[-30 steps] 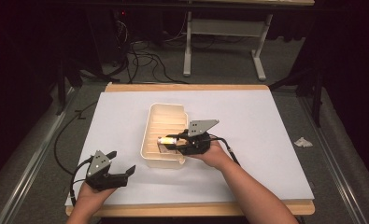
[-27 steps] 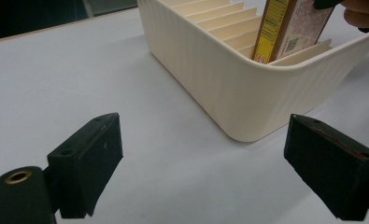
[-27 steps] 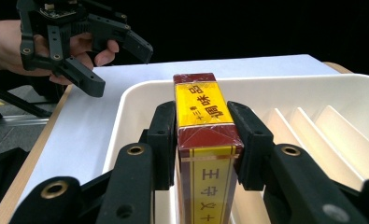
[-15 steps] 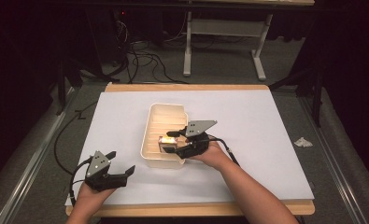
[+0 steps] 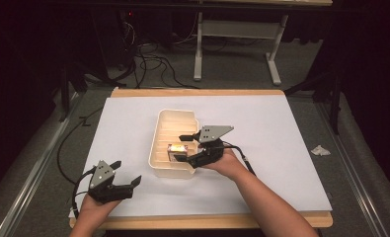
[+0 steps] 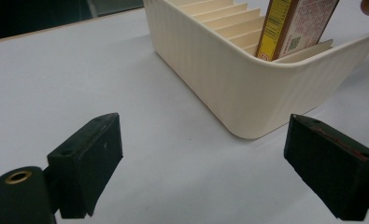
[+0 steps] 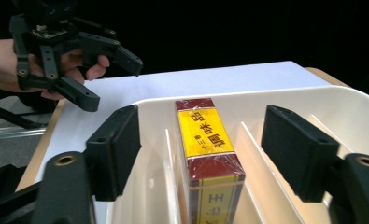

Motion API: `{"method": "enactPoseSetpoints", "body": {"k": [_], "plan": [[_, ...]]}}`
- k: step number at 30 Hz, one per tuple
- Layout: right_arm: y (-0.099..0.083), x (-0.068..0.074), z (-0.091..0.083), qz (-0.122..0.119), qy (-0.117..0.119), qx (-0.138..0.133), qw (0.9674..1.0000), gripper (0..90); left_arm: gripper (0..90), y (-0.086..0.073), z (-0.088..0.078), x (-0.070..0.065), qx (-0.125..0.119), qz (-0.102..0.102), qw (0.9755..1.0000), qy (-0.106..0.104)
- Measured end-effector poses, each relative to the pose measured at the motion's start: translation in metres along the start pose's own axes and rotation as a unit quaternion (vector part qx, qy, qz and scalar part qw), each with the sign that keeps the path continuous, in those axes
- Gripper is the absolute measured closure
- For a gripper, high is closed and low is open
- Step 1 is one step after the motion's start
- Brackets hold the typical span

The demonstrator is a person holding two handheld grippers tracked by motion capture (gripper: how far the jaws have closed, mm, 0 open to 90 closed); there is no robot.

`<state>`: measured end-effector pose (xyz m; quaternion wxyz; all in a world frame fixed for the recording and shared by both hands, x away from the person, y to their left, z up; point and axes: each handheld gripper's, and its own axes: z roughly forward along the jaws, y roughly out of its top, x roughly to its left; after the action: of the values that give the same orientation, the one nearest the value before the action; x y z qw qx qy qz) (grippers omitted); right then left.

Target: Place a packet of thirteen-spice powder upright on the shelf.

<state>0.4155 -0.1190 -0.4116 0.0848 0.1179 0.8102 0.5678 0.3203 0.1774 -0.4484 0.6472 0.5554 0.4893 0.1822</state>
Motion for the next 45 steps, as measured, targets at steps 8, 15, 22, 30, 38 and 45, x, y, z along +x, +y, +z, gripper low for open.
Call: {"method": "enactPoseSetpoints", "body": {"k": [8,15,22,30,38,45], "plan": [[-0.001,0.000,-0.011,0.021,-0.031,0.006,0.9993,15.6,12.2,0.001,-0.004,0.000,-0.004,-0.001,1.0000,0.002],[-0.008,-0.004,-0.030,0.036,-0.074,-0.002,0.9966,15.6,12.2,0.002,-0.006,0.001,-0.008,-0.002,1.0000,0.005],[-0.022,-0.009,-0.055,0.043,-0.114,0.007,0.9925,15.6,12.2,0.002,-0.005,0.001,-0.006,-0.001,1.0000,0.005],[-0.045,-0.011,-0.103,0.065,-0.190,0.018,0.9794,15.5,12.2,0.001,-0.003,0.001,-0.006,-0.004,1.0000,0.005],[-0.069,-0.004,-0.158,0.086,-0.255,0.018,0.9630,15.0,12.2,0.000,0.002,-0.001,-0.003,-0.002,1.0000,0.000],[-0.084,0.017,-0.198,0.095,-0.309,0.010,0.9463,15.0,12.2,0.000,0.010,-0.004,-0.001,0.000,1.0000,-0.008]]}}
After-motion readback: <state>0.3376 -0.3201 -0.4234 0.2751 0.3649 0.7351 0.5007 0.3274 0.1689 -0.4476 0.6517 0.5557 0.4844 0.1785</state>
